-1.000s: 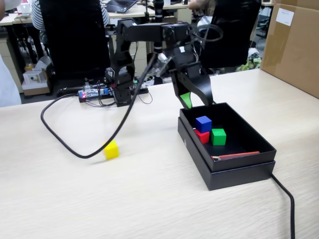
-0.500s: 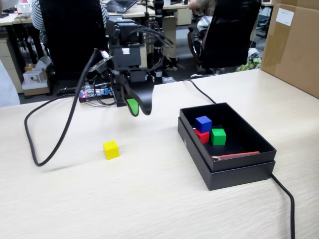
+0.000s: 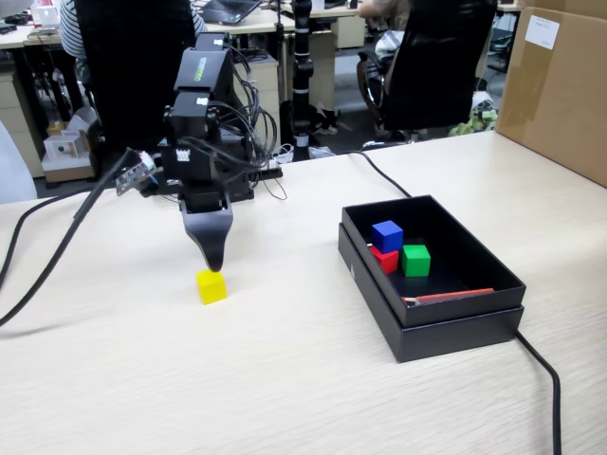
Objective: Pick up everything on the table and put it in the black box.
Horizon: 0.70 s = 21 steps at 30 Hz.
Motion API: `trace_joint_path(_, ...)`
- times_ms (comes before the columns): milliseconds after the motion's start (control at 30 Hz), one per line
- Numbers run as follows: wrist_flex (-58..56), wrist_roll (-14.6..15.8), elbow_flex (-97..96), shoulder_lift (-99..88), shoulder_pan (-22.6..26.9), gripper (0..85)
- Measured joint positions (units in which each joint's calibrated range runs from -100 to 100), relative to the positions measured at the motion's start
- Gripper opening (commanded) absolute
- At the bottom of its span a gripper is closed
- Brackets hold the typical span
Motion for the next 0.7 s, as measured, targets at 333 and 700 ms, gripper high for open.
trace_joint_path(333, 2.86, -0.1, 3.29, 8.41, 0.0, 30.9)
trace_joint_path(700, 6.74, 0.0, 3.29, 9.71, 0.0, 7.2)
